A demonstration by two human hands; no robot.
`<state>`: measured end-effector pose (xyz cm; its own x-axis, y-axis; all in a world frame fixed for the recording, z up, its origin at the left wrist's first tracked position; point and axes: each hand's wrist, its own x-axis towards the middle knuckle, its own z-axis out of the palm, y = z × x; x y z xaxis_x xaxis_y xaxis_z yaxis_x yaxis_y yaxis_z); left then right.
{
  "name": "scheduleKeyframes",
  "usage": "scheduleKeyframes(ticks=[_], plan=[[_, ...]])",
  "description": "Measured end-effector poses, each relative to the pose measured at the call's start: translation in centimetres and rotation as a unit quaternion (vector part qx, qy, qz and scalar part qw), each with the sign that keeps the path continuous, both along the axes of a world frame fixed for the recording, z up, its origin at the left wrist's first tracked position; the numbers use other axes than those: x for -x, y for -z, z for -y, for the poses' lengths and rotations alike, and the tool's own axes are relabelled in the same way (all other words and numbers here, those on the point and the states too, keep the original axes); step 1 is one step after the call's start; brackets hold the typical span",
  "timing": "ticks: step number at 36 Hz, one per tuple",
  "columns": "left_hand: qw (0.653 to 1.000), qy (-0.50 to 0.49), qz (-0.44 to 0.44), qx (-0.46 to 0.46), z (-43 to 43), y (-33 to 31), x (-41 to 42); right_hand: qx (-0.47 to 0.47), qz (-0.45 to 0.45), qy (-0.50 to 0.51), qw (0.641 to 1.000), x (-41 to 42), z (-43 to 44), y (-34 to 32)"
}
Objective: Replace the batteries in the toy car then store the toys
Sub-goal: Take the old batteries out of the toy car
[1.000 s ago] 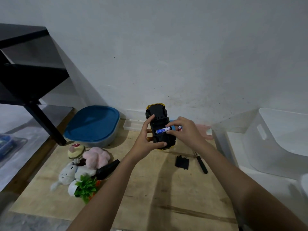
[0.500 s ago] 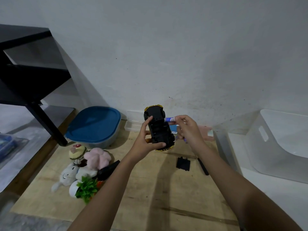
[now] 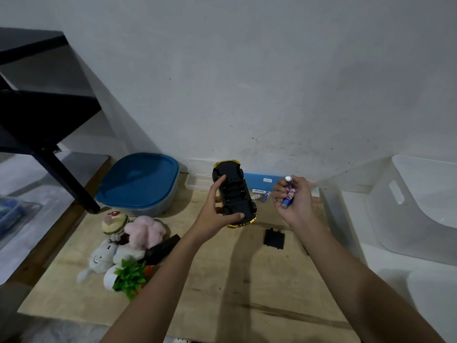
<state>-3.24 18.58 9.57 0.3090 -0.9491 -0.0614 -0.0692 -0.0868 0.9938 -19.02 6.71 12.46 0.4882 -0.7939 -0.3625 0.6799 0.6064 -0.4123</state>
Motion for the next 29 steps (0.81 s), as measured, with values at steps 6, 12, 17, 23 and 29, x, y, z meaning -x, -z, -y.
scheduleKeyframes(ticks=[6, 12, 17, 23, 29], plan=[[0.998, -0.028, 0.036, -0.052, 0.2, 1.7, -0.2, -0.031, 0.024, 0.013, 0.999, 0.5, 0.4, 1.3], [0.98, -0.059, 0.118, -0.148, 0.3, 4.5, -0.6, -0.091, -0.022, 0.05, 0.994, 0.7, 0.7, 2.5], [0.957, -0.081, 0.201, -0.195, 0.1, 6.5, 0.1, -0.075, -0.097, -0.021, 0.992, 1.5, 1.2, 4.6], [0.896, -0.101, 0.372, -0.223, 0.8, 8.1, 0.8, 0.054, -0.333, -0.12, 0.934, 2.3, 1.5, 7.2], [0.817, -0.079, 0.516, -0.245, 1.9, 9.2, 2.0, 0.168, -0.458, -0.124, 0.864, 3.1, 0.9, 8.4]])
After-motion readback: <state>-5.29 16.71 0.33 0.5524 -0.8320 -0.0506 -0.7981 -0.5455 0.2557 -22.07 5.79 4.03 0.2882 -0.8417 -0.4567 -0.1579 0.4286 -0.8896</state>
